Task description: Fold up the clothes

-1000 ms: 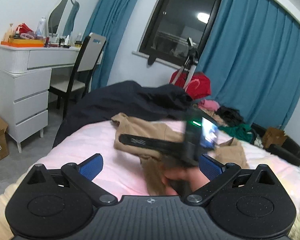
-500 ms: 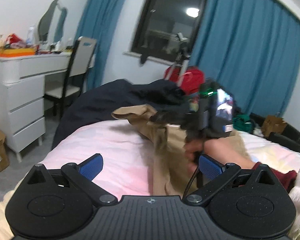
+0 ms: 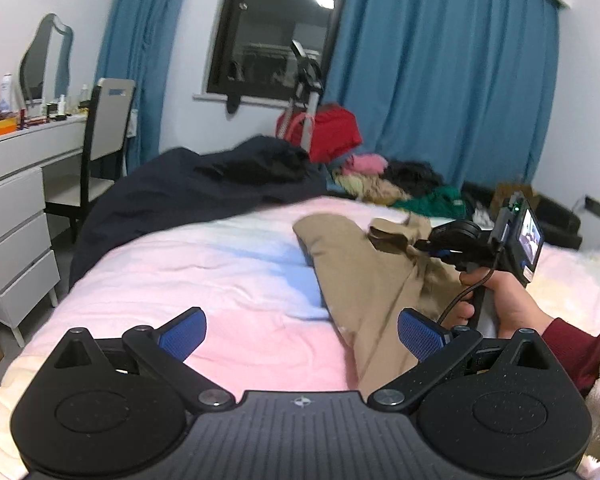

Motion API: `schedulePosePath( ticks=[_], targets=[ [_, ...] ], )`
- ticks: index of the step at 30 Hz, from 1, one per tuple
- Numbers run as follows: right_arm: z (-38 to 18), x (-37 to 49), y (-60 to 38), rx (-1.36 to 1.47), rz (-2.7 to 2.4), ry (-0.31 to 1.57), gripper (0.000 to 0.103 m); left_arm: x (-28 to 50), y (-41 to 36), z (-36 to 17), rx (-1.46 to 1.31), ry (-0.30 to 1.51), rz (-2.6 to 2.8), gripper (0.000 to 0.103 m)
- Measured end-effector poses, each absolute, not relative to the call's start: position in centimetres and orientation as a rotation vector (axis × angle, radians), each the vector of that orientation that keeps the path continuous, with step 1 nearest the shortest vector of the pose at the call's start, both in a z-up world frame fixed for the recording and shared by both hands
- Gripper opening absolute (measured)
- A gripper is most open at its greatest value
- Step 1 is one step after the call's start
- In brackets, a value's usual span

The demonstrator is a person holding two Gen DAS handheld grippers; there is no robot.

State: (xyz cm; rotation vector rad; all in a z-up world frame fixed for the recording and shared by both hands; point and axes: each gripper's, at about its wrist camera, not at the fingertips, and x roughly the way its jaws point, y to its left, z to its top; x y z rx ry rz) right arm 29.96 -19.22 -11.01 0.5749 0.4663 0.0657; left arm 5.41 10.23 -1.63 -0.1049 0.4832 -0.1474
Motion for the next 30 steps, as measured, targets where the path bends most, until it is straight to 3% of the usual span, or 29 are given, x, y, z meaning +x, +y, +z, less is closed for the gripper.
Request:
schedulePosePath(
  ticks=[2,4,5,6,7,20,25,28,30],
  targets=[
    [-12.1,29.9,-20.7,0.620,0.068,0.487,0.016,6.1,9.9,-2.3,-0.107,0.515,-0.155,0.103],
    [-12.3,29.6,-21.1,0.637,0.132,0.488,0.045,6.9,9.7,-2.8,-0.109,0.544,-0.164,0.103],
    [-12.3,29.4,-21.2,0.641,0.165,0.485,0.073,7.1,9.6,-3.1,-0.105,0.555,-0.165,0.103],
    [-11.8,28.8,-20.9,0.621,0.196,0.471,0.095,7.4,9.5,-3.3,-0.101,0.563,-0.168,0.103],
    [-11.1,27.8,-20.5,0.580,0.207,0.455,0.099,7.7,9.4,-3.4,-0.097,0.572,-0.172,0.103],
    [-4.2,10.2,-21.5,0.471,0.203,0.466,0.098,7.5,12.1,-2.6,-0.191,0.657,-0.198,0.100],
    [-4.2,3.6,-23.2,0.495,0.144,0.465,0.098,7.8,12.7,-3.9,-0.243,0.815,-0.150,0.100],
    [-5.5,1.1,-24.5,0.571,0.109,0.497,0.098,8.6,12.9,-5.6,-0.260,0.943,-0.129,0.083],
    [-6.0,0.6,-25.1,0.602,0.091,0.509,0.098,9.1,13.1,-6.1,-0.264,0.994,-0.121,0.082]
  ],
)
